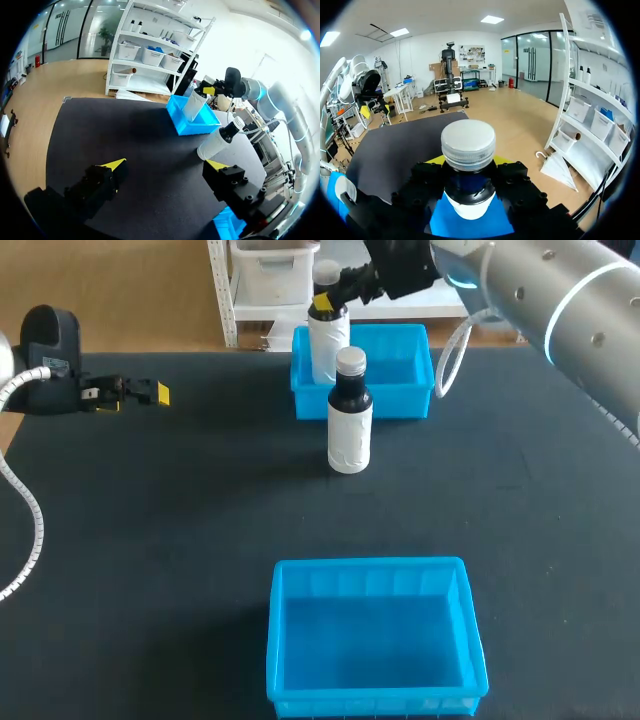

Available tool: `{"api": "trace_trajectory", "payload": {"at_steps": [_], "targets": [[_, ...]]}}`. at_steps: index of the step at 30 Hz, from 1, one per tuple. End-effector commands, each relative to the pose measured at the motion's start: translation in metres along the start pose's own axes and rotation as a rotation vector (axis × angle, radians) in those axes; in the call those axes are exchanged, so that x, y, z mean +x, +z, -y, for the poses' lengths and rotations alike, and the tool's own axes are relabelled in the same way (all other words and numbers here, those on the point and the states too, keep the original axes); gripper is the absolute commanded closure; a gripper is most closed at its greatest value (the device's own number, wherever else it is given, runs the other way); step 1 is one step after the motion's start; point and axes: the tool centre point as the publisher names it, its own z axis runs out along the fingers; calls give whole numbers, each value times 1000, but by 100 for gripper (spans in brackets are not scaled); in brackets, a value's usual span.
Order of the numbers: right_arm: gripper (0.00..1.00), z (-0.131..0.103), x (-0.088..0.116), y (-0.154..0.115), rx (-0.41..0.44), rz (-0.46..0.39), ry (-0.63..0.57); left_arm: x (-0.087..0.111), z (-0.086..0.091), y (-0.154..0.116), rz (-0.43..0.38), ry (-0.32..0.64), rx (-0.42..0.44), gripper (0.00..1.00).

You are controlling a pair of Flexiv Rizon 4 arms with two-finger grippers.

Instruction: Pick up the bottle, and place it in the far bin if it is heavy, or in the near bin if it is light.

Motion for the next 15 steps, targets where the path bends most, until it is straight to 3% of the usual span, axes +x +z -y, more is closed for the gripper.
{"api": "trace_trajectory", "payload": {"at_steps": [1,11,13,15], "targets": [[88,31,4,11,-183,6,7,0,0,0,0,0,0,0],[80,30,19,13,-171,13,-2,0,0,0,0,0,0,0],[76,29,21,12,-170,12,-4,0,0,0,0,0,0,0],[66,28,22,12,-170,10,-4,0,0,0,0,0,0,0]]}}
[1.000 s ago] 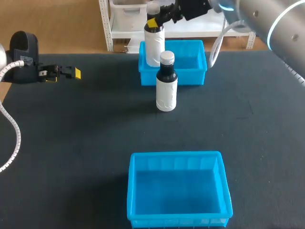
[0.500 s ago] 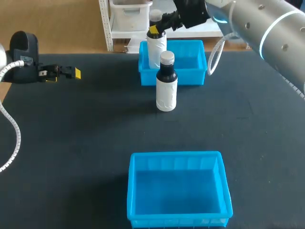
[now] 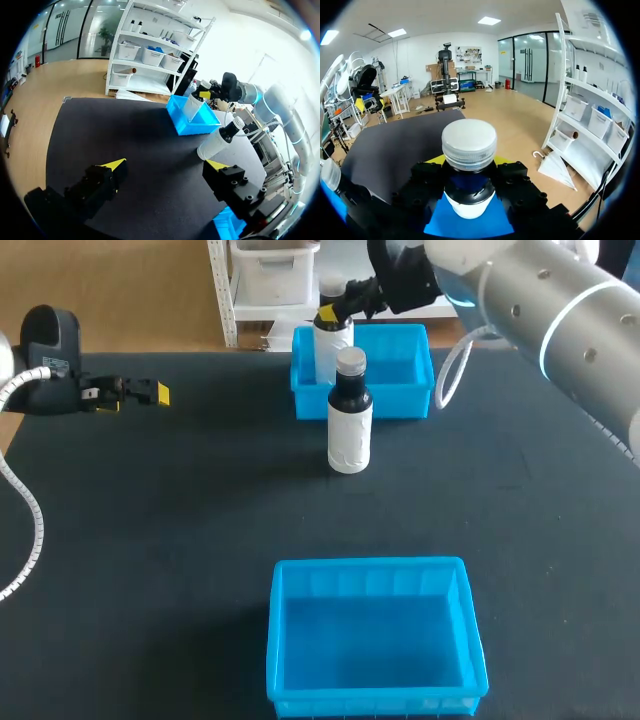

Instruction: Pick up the bottle, and place it in the far bin if it is heavy, or in the near bin if it is light.

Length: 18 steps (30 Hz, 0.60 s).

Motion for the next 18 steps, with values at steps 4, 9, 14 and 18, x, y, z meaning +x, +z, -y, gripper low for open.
{"api": "trace_trajectory", "payload": {"at_steps": [4,9,14,18], "targets": [[0,12,2,8,-212,-17,1,0,0,0,0,0,0,0],[0,6,3,1,-217,-24,6,0,0,0,0,0,0,0],[0,6,3,-30,-167,-34,22,0,0,0,0,0,0,0],[0,7,8,-72,-109,-22,25,0,0,0,0,0,0,0]]}}
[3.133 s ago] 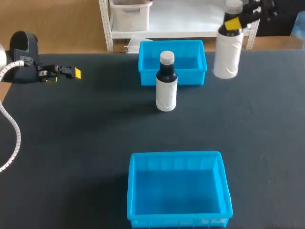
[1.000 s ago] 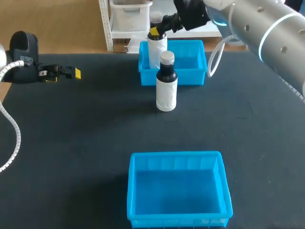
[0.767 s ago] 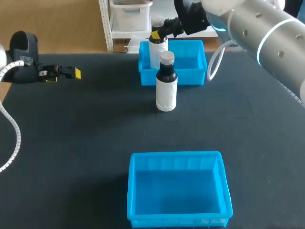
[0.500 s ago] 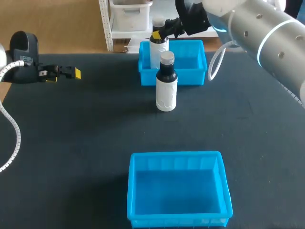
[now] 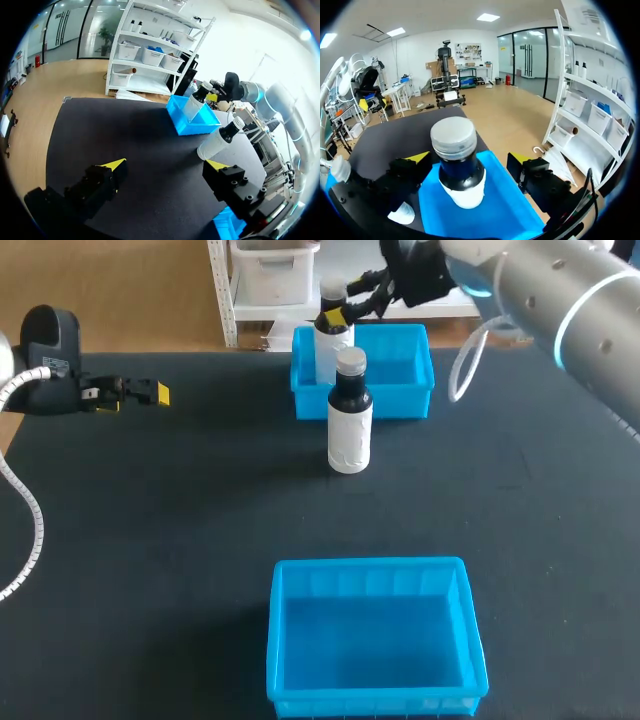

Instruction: Pick up the bottle, and place it in the far bin if it is heavy, or in the near bin if it is light.

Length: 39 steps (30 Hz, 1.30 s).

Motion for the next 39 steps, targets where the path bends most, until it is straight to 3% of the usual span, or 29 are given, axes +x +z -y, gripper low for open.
{"api": "trace_trajectory", "payload": {"at_steps": [1,7,13,17,23,39], "targets": [[0,-3,11,-54,-79,13,4,0,0,0,0,0,0,0],[0,-17,33,-111,-33,4,-16,0,0,0,0,0,0,0],[0,-48,54,-137,-64,-34,-100,0,0,0,0,0,0,0],[0,-72,64,-143,-50,-67,-139,0,0,0,0,0,0,0],[0,-102,72,-141,-52,-42,-126,0,0,0,0,0,0,0],[0,-160,71,-131,-83,14,-127,0,0,0,0,0,0,0]]}}
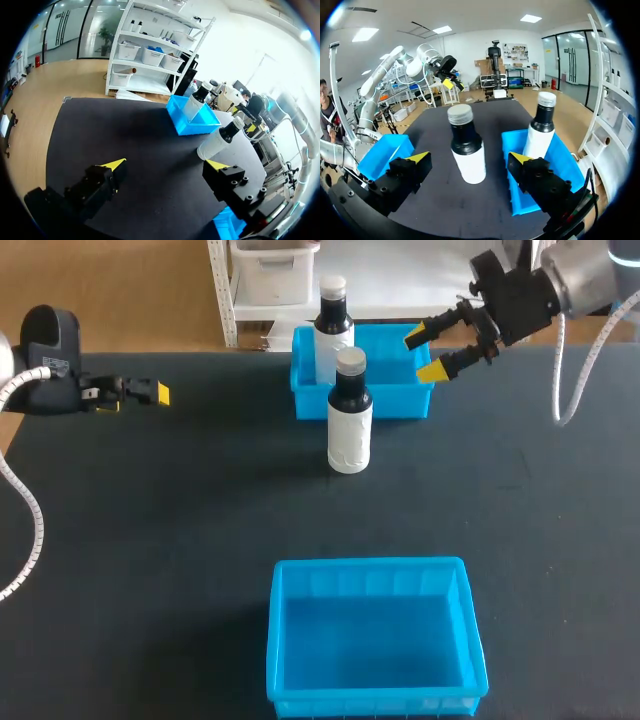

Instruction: Pick up the bottle, and place it in the far bin if it is heavy, or in the near bin if it is light.

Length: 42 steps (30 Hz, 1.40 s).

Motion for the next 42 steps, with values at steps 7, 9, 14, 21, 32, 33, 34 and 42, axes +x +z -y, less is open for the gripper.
{"api": "trace_trajectory", "payload": {"at_steps": [7,9,14,21,32,33,34,42], "targets": [[0,-39,-3,21,327,-11,17,0,0,0,0,0,0,0],[0,-39,-3,24,318,-12,15,0,0,0,0,0,0,0],[0,-34,-5,36,289,-8,0,0,0,0,0,0,0,0],[0,-24,-8,51,241,6,-14,0,0,0,0,0,0,0],[0,-13,-13,67,180,20,-37,0,0,0,0,0,0,0],[0,-11,-14,68,176,23,-40,0,0,0,0,0,0,0],[0,-9,-14,70,170,27,-42,0,0,0,0,0,0,0],[0,-1,-19,82,142,43,-53,0,0,0,0,0,0,0]]}}
